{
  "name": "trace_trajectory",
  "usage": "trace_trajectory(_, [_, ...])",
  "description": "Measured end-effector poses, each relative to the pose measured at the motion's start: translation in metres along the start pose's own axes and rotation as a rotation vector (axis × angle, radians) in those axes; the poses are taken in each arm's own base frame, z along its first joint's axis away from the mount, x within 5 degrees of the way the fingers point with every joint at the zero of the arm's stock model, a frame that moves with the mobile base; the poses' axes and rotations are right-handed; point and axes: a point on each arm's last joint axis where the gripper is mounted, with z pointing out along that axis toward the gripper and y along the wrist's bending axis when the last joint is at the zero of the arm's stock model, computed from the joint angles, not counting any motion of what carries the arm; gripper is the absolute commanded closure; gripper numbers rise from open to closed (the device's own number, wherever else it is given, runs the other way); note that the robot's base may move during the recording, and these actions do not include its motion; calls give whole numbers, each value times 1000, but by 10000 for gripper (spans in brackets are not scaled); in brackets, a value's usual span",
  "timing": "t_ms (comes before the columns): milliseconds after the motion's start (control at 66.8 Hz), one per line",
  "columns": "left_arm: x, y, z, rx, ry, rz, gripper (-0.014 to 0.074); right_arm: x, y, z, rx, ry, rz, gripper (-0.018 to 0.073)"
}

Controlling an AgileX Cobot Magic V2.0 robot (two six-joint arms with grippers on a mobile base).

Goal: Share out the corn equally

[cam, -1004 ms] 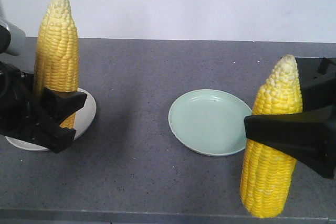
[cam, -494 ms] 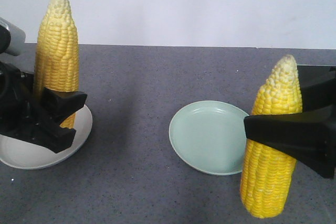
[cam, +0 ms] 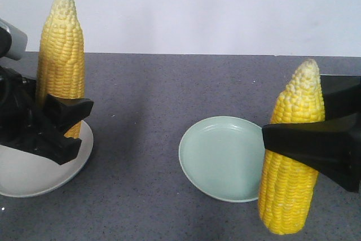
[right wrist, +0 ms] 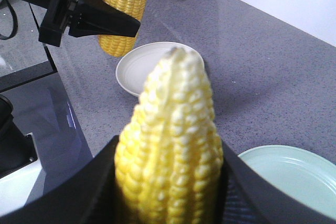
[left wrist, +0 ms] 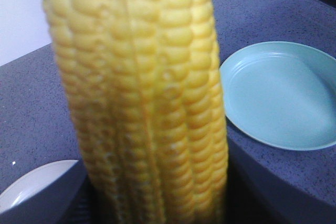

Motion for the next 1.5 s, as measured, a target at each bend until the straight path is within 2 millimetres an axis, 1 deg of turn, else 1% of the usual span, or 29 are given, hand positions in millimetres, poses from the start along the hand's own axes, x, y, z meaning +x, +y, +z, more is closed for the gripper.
trace_trajectory(1498, [0, 0, 0, 0, 0, 0, 343, -2, 1, 0, -11, -19, 11, 397])
